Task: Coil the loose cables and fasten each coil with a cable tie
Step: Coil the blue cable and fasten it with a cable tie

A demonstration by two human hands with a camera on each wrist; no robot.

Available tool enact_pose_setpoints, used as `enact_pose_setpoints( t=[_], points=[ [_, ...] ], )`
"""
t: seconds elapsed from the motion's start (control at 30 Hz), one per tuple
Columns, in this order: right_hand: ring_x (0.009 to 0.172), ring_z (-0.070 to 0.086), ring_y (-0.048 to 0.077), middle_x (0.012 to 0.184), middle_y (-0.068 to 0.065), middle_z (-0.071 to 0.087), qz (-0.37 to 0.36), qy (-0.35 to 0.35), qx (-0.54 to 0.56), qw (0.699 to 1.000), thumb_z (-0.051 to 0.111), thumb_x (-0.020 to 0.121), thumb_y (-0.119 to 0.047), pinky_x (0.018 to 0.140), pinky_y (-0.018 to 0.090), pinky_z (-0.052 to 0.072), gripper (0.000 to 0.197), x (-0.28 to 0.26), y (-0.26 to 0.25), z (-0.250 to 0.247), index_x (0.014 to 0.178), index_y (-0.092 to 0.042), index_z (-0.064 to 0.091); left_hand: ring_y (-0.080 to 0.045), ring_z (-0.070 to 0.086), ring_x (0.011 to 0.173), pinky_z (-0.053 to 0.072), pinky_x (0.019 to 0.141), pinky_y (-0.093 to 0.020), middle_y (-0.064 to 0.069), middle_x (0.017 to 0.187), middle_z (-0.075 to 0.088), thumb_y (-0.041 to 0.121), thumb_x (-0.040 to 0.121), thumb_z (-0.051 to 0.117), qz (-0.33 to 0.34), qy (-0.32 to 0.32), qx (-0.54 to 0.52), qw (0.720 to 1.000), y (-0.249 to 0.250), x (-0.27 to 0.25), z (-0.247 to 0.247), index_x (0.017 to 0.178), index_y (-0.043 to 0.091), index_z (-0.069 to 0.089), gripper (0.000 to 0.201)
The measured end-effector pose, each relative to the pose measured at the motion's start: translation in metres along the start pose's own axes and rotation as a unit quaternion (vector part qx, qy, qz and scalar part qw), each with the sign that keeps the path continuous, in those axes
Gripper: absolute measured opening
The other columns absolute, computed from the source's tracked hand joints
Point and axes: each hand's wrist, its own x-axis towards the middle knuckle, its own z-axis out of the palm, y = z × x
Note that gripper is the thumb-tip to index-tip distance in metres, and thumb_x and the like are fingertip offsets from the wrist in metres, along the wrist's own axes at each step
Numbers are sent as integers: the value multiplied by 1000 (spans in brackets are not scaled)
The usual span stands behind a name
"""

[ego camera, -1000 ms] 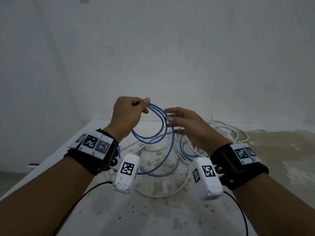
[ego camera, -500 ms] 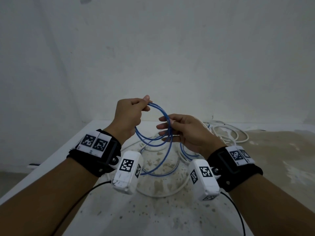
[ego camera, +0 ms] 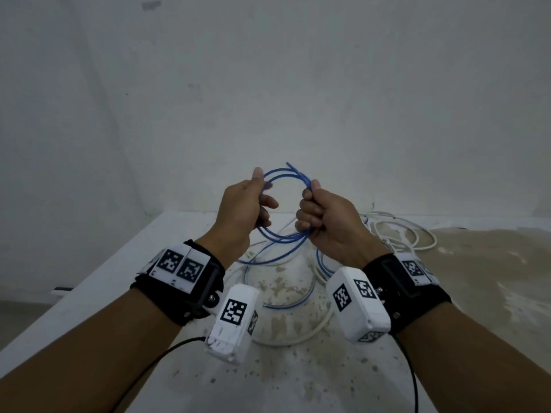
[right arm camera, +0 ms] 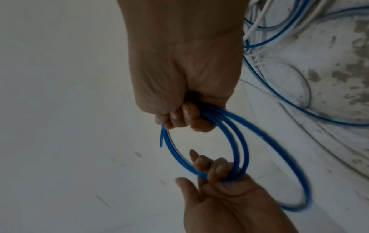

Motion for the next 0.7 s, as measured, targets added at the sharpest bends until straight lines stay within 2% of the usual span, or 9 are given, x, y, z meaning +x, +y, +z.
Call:
enact_pose_setpoints(
  t=[0.07, 0.13, 0.17, 0.23, 0.3, 0.4, 0.57, 0.7],
  points=[
    [41, 22, 8, 50, -7, 27, -20, 34, 28, 999, 36, 108, -33, 45, 21, 33, 38, 2, -1, -1, 77, -15, 48, -15, 50, 44, 51, 49, -28, -3, 57, 55, 40, 105, 38, -75, -6, -110, 991, -3, -7, 6, 86, 6, 60, 44],
    [41, 22, 8, 51, -6, 28, -35, 61, 33, 997, 36, 108, -34, 46, 22, 32, 38, 2, 2, 1, 77, -14, 48, -16, 48, 47, 54, 52, -29, -2, 57, 47, 32, 107, 36, -97, -8, -170, 981, -7, -12, 11, 86, 8, 54, 37],
    [41, 23, 9, 52, -5, 28, -39, 69, 30, 996, 36, 108, -34, 47, 22, 32, 38, 3, 5, 3, 77, -14, 48, -15, 44, 47, 52, 51, -28, -1, 57, 43, 29, 108, 35, -92, -5, -175, 980, -8, -14, 12, 86, 9, 54, 35],
    [42, 24, 10, 53, -4, 29, -39, 70, 19, 997, 36, 108, -35, 46, 23, 35, 38, 2, 13, 6, 79, -14, 48, -11, 34, 45, 40, 44, -23, 1, 59, 36, 27, 108, 34, -68, 8, -156, 985, -8, -11, 14, 90, 10, 58, 34],
    [43, 26, 11, 54, -3, 30, -39, 68, 14, 997, 37, 107, -35, 48, 25, 39, 38, 1, 19, 7, 81, -12, 50, -8, 28, 43, 29, 42, -21, 2, 62, 36, 29, 107, 37, -47, 24, -124, 991, -8, -7, 14, 95, 12, 64, 34],
    [45, 28, 13, 55, -2, 31, -49, 74, 15, 996, 39, 107, -37, 54, 28, 42, 38, 0, 21, 7, 91, -7, 56, -8, 28, 44, 28, 44, -22, 3, 65, 42, 31, 105, 44, -32, 35, -80, 996, -11, -4, 12, 101, 14, 69, 31],
    [49, 29, 13, 59, -1, 29, -60, 57, 1, 997, 45, 104, -37, 56, 28, 46, 31, -1, 21, 8, 99, -7, 55, -8, 23, 43, 22, 43, -23, 7, 54, 32, 30, 104, 46, -33, 71, -107, 991, -11, -4, 13, 99, 13, 71, 31],
    [51, 39, 13, 66, 3, 46, -86, 56, -47, 994, 47, 105, -24, 57, 29, 53, 21, 1, 22, 9, 122, -14, 53, -7, 24, 41, 23, 39, -21, 6, 55, 32, 30, 104, 46, -21, 107, -128, 986, -12, -1, 15, 94, 13, 70, 32]
  ],
)
